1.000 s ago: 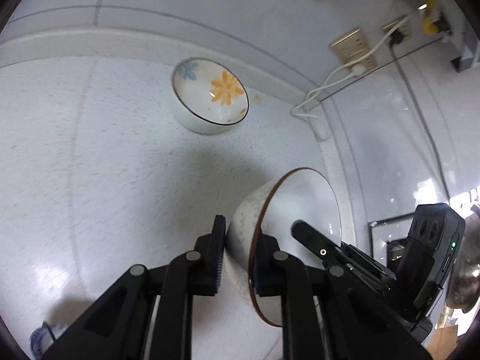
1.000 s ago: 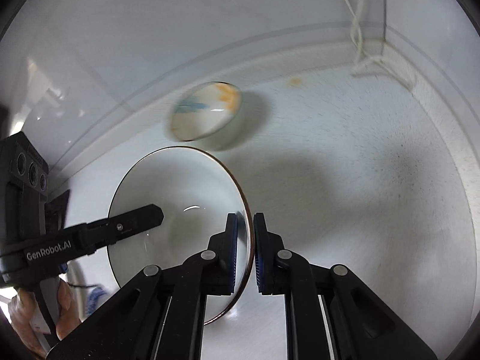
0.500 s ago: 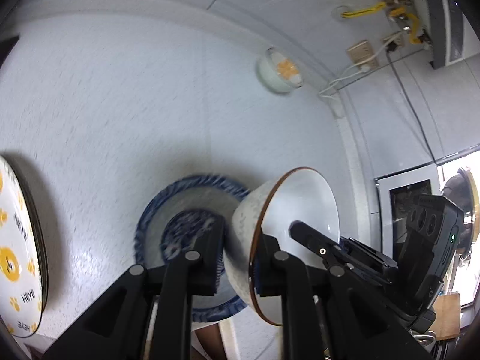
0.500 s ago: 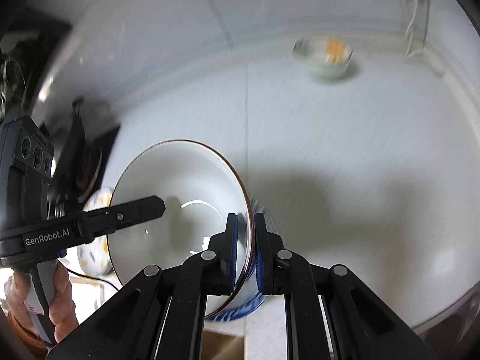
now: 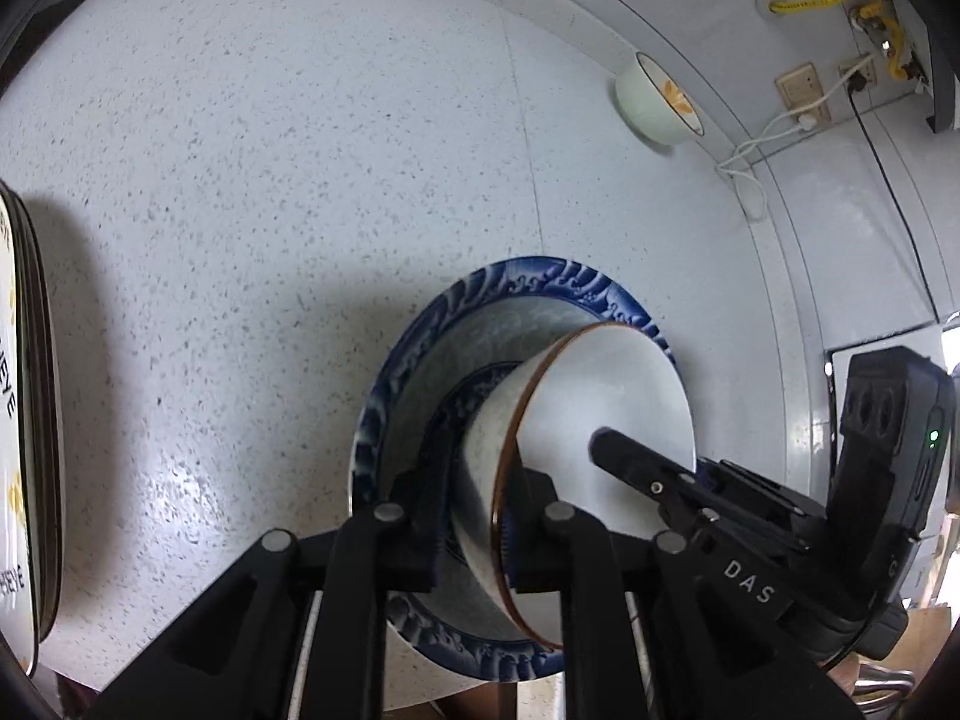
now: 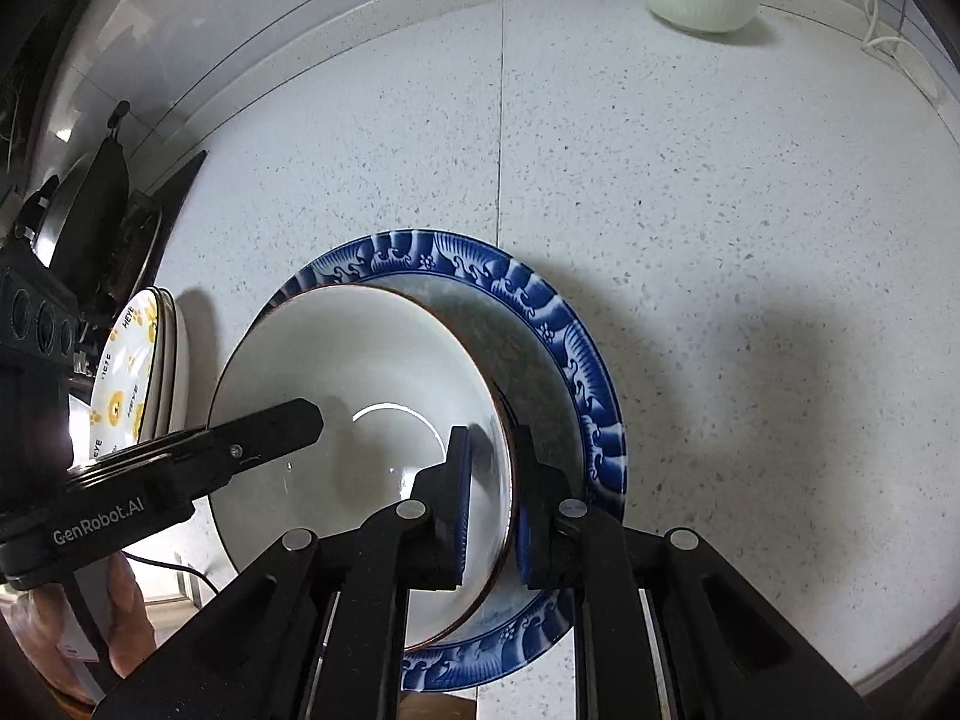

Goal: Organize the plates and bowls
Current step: 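Lower the white bowl into the blue-and-white bowl and open the right gripper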

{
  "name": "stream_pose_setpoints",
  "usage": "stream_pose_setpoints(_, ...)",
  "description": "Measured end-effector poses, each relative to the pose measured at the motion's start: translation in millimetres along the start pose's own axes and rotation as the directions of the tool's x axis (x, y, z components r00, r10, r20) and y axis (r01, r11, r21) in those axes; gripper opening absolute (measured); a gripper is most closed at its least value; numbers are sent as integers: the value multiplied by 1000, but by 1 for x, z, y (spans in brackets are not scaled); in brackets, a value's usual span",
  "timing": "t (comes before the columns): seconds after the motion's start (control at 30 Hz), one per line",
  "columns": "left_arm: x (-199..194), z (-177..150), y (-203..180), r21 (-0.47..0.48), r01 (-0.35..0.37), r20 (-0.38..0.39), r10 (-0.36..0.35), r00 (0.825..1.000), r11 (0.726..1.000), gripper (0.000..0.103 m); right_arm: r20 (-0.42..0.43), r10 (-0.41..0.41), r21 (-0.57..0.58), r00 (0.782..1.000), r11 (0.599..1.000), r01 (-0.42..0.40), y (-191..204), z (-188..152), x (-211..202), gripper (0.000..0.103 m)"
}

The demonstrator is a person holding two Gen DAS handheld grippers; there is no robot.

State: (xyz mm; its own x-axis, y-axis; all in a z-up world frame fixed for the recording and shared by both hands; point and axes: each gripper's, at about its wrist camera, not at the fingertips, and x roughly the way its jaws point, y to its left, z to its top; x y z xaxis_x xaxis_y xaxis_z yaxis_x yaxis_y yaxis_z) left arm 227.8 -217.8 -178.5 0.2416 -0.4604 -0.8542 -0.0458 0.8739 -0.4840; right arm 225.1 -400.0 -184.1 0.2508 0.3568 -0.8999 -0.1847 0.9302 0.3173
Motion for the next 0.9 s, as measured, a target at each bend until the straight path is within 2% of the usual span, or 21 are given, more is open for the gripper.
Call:
stream_pose_setpoints(0.17, -1, 2, -9, 20, -37, 30, 36, 999, 999, 15, 32, 10, 24, 999, 1000, -10, -7, -2, -11, 12)
stream_pose_setpoints(0.27, -6, 4, -10, 25, -31, 39, 30, 999, 999, 15, 70, 34, 44, 997, 998, -37, -17, 0, -23, 18)
stream_pose_setpoints(0.33, -12, 5, -12, 39, -27, 52, 25, 998, 999, 19, 80, 33, 42, 996, 998, -36, -18, -1, -29, 25)
stream_pose_setpoints(0.4, -21, 6, -16, 65, -43, 81, 37, 996, 997, 32, 91, 36, 35, 995, 999, -39, -19, -3, -36, 31)
stream_pose_setpoints(0.53, -43, 5, -23, 123, -57, 140, 39, 989, 991, 34, 120, 38, 12, 992, 999, -40, -16, -6, -51, 39)
stream_pose_setpoints(0.67, -71, 6, -24, 169, -71, 239, 29, 971, 983, 60, 145, 32, -2, 989, 999, -32, -22, -7, -68, 45)
stream_pose_setpoints(0.7, -79, 7, -22, 159, -44, 279, -2, 960, 986, 67, 153, 30, -2, 988, 1000, -30, -24, -5, -69, 47)
stream_pose_setpoints(0.73, -86, 8, -18, 142, -12, 296, -31, 955, 990, 68, 161, 30, 2, 986, 1000, -31, -27, -4, -72, 48)
stream_pose_setpoints(0.77, -88, 14, -16, 120, 14, 285, -48, 957, 993, 68, 171, 31, 11, 985, 999, -33, -31, -2, -75, 49)
stream_pose_setpoints(0.83, -88, 30, -16, 100, 33, 215, -54, 975, 994, 68, 197, 24, 27, 980, 999, -30, -41, 4, -82, 52)
stream_pose_setpoints(0.9, -85, 48, -20, 116, -8, 150, -10, 989, 993, 69, 233, 0, 49, 972, 999, -11, -52, 16, -91, 58)
